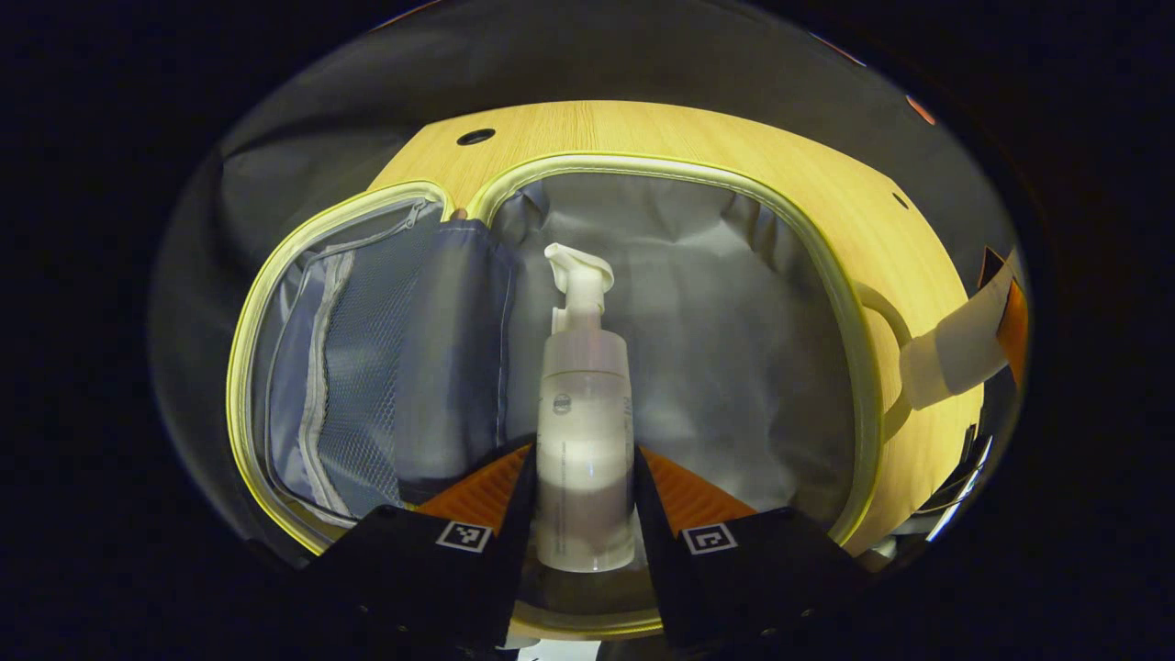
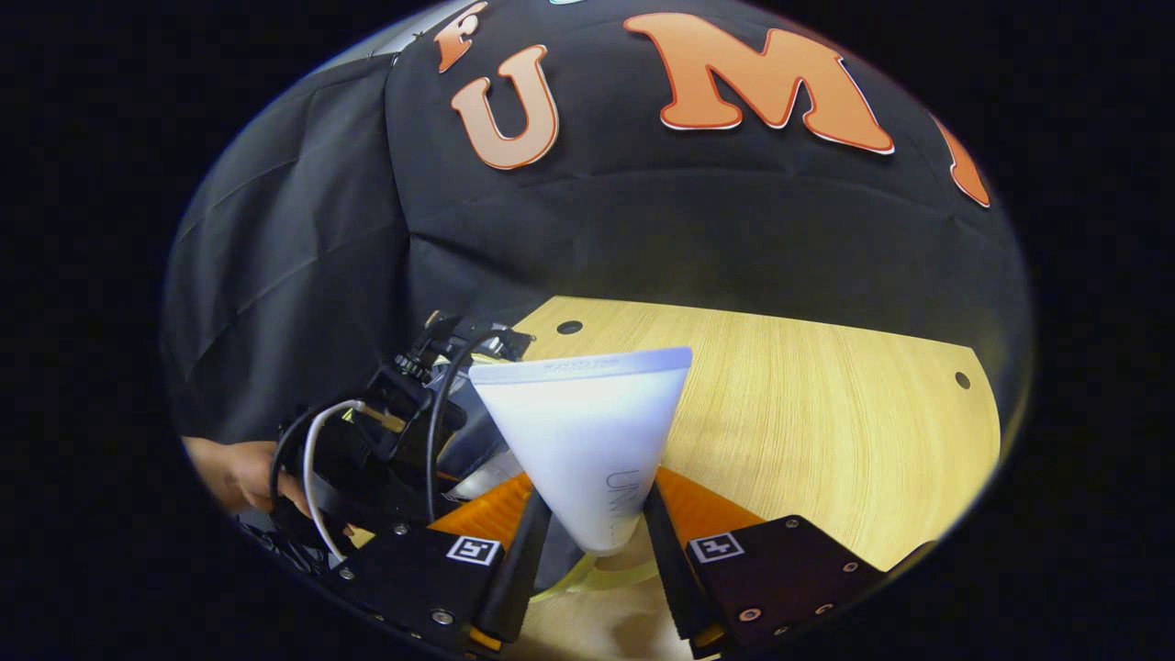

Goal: First open the suitcase, pack the skin care products into it, and then close the suitcase.

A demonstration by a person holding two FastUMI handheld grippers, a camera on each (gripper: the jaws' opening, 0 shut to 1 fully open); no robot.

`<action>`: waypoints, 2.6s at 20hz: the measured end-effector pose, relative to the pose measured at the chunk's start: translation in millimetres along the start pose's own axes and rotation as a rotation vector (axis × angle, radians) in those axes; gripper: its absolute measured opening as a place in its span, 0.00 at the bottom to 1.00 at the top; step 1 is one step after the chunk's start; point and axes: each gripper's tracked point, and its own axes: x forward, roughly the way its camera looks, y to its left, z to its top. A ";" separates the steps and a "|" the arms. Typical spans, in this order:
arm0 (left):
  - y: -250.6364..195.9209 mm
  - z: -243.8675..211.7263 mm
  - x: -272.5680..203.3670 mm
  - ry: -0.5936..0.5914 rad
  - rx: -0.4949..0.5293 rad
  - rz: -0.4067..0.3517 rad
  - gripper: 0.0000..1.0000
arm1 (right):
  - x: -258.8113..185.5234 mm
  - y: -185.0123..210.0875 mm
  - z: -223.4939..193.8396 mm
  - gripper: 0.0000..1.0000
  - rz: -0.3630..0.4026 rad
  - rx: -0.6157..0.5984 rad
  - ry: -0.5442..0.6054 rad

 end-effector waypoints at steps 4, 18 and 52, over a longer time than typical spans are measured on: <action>8.0 6.4 -12.5 -0.096 -0.016 -0.027 0.71 | 2.3 12.7 -9.2 0.61 0.030 0.006 0.053; 251.5 7.6 -124.7 -0.426 -0.441 0.288 0.84 | 42.2 23.7 -61.0 0.61 -0.008 0.100 0.324; 407.1 -9.3 -108.6 -0.445 -0.777 0.020 0.14 | -5.1 -80.0 54.4 0.94 -0.268 0.134 -0.004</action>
